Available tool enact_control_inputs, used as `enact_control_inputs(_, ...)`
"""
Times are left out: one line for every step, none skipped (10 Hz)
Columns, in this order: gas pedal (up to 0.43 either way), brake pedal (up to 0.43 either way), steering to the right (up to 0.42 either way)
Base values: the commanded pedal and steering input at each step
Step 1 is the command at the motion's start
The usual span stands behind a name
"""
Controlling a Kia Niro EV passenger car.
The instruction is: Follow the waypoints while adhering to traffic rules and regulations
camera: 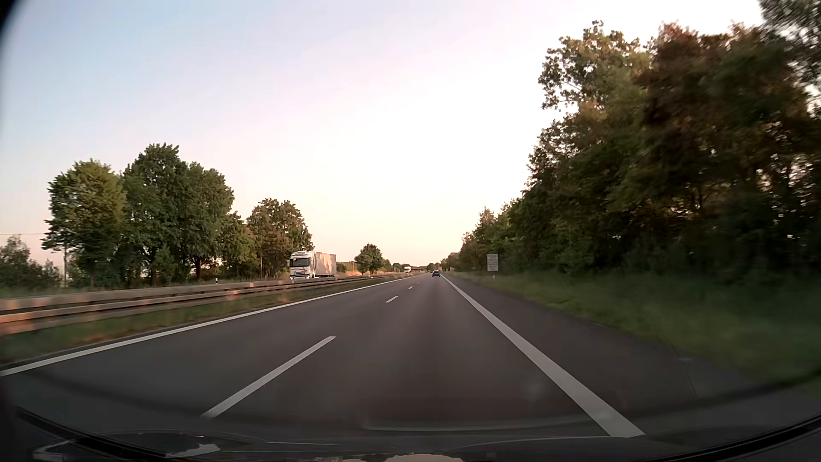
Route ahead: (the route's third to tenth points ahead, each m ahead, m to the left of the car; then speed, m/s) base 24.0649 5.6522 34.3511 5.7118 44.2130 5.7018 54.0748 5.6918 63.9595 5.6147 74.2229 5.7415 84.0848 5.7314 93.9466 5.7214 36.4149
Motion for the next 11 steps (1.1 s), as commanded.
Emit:
enact_control_inputs(0.287, 0.018, 0.0)
enact_control_inputs(0.287, 0.012, 0.0)
enact_control_inputs(0.299, 0.018, -0.001)
enact_control_inputs(0.311, 0.018, -0.002)
enact_control_inputs(0.319, 0.018, -0.003)
enact_control_inputs(0.319, 0.018, -0.003)
enact_control_inputs(0.331, 0.018, -0.003)
enact_control_inputs(0.331, 0.018, -0.003)
enact_control_inputs(0.339, 0.018, -0.003)
enact_control_inputs(0.339, 0.018, -0.003)
enact_control_inputs(0.35, 0.018, -0.003)
